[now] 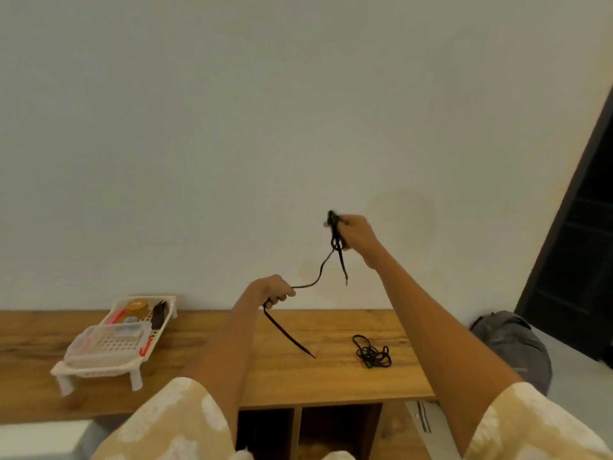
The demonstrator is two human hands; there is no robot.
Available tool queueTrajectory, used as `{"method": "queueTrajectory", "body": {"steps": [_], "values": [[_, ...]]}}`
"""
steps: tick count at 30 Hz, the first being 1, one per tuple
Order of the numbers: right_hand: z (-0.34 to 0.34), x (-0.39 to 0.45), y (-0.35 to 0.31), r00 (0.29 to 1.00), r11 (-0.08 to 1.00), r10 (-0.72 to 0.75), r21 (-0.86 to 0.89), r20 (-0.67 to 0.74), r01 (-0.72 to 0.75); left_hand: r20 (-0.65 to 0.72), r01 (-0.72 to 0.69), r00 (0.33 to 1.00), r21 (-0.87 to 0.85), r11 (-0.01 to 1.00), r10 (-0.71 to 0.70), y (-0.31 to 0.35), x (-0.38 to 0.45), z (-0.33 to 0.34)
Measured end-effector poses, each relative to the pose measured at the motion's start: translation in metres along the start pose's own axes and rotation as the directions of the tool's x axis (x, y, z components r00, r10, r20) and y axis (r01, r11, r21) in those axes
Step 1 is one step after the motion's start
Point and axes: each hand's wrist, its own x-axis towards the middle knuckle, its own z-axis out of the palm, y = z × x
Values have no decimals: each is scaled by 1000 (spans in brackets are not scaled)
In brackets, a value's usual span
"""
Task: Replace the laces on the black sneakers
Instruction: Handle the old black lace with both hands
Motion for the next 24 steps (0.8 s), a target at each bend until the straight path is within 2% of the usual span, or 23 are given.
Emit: {"method": "queueTrajectory", "body": {"steps": [1, 3, 6, 9, 11, 13, 15, 17, 18, 19, 22, 24], "values": [[8, -19, 2, 984, 995, 20, -97, 177, -3, 32, 4, 999, 19, 1000, -5, -5, -13, -5], [26, -54, 6, 890, 977, 90, -213, 447, 8, 46, 4, 999, 30, 1000, -5, -11, -41, -14], [54, -97, 8, 784, 973, 178, -227, 595, -48, -21, -34, 999, 92, 995, 36, -14, -85, -22], [78, -138, -5, 623, 968, 249, -209, 742, -137, -63, -118, 990, 123, 985, 126, -20, -126, -21], [90, -162, -17, 552, 965, 258, -192, 793, -176, -61, -131, 988, 131, 983, 140, -26, -148, -20], [101, -178, -24, 561, 960, 269, -172, 783, -220, -19, -139, 989, 183, 973, 145, -30, -167, -19], [111, -182, -25, 650, 955, 285, -149, 704, -257, 12, -156, 987, 243, 957, 158, -31, -179, -19], [117, -183, -28, 748, 961, 264, -99, 608, -259, -13, -175, 982, 329, 928, 190, -30, -191, -19], [117, -183, -31, 766, 968, 240, -81, 597, -239, -30, -189, 976, 357, 915, 214, -30, -195, -21], [116, -183, -35, 760, 973, 216, -72, 612, -219, -36, -201, 973, 369, 908, 230, -29, -199, -23], [107, -182, -47, 676, 985, 144, -35, 723, -172, -48, -233, 961, 394, 889, 273, -29, -211, -35], [98, -186, -53, 590, 970, 150, -2, 793, -243, -47, -245, 958, 383, 891, 283, -31, -220, -42]]}}
